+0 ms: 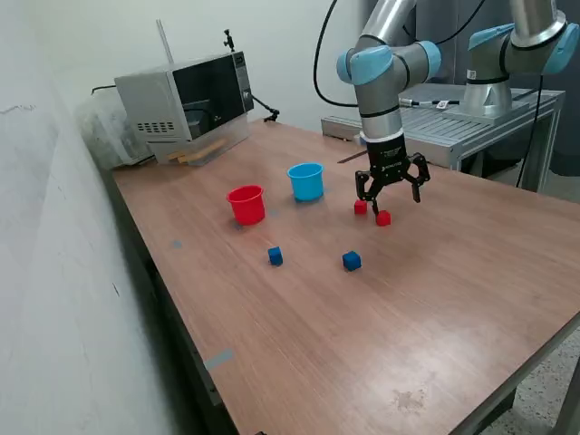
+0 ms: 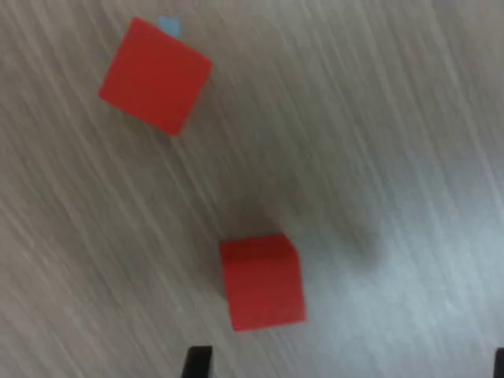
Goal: Place red objects in the red bin, and blue objects in the blue bin.
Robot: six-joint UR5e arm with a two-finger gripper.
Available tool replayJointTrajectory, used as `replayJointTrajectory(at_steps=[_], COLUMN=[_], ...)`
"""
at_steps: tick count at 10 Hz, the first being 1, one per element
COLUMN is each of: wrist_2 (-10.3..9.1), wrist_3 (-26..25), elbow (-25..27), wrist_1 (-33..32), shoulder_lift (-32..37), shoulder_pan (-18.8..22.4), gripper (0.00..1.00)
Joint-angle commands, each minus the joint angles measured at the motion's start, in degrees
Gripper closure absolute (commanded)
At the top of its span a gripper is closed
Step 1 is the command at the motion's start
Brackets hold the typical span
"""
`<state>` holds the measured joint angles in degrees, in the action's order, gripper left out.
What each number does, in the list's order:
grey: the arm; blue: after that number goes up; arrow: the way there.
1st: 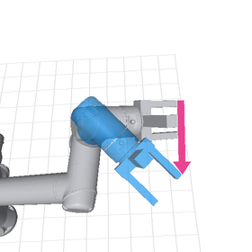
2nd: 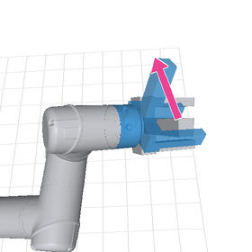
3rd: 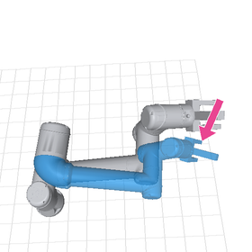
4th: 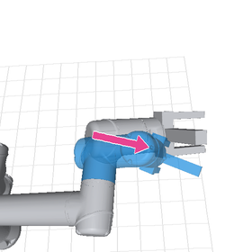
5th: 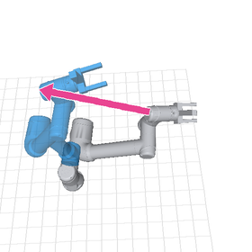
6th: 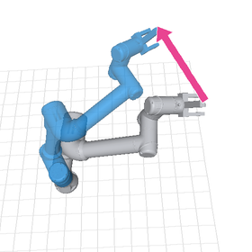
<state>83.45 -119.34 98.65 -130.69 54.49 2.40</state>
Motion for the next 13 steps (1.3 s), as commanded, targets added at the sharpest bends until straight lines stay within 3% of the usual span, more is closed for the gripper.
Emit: replayJointTrajectory(at_steps=[1, 5, 6, 11, 13], wrist_2=[-0.04, -0.04, -0.04, 0.13, 1.09], wrist_3=[0.43, 0.52, 0.52, 0.52, 0.52], elbow=[-1.09, -1.01, -1.0, -1.0, -0.92], wrist_1=[-0.09, -1.05, -1.58, -1.58, -1.58], shoulder_lift=[-1.66, -2.63, -2.63, -2.63, -2.02], shoulder_pan=[-2.65, -3.8, -3.8, -3.89, -3.89], gripper=[0.0, 0.0, 1.0, 1.0, 1.0])
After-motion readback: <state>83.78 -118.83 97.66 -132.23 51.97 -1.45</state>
